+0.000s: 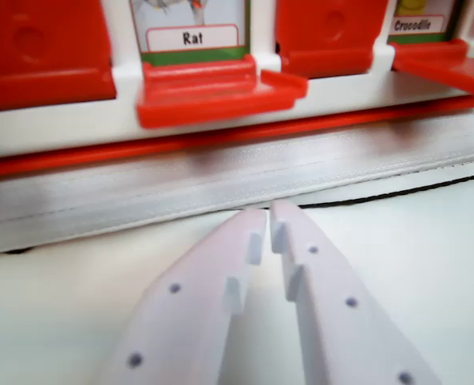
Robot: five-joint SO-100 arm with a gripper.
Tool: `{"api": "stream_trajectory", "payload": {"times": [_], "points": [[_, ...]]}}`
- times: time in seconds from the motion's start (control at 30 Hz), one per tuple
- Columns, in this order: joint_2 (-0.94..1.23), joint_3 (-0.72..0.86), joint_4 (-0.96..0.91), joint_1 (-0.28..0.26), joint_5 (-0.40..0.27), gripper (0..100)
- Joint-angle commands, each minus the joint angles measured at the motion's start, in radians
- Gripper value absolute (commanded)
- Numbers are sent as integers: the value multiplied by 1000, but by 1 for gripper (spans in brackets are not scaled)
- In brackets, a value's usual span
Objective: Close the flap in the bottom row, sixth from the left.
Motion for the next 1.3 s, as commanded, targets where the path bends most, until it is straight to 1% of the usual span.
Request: {"api": "stream_trajectory", "payload": {"times": [0.0, 0.23, 0.37, 0.57, 0.73, 0.9, 1.27], "points": [[-2, -120, -26, -14, 11, 0], [-35, -186, -15, -32, 21, 0], [-38, -233, 18, -43, 43, 0], [-61, -302, 34, -57, 55, 0], [-114, -364, 31, -58, 43, 0], [-173, -430, 38, -58, 46, 0], [-152, -474, 124, -72, 71, 0]]}}
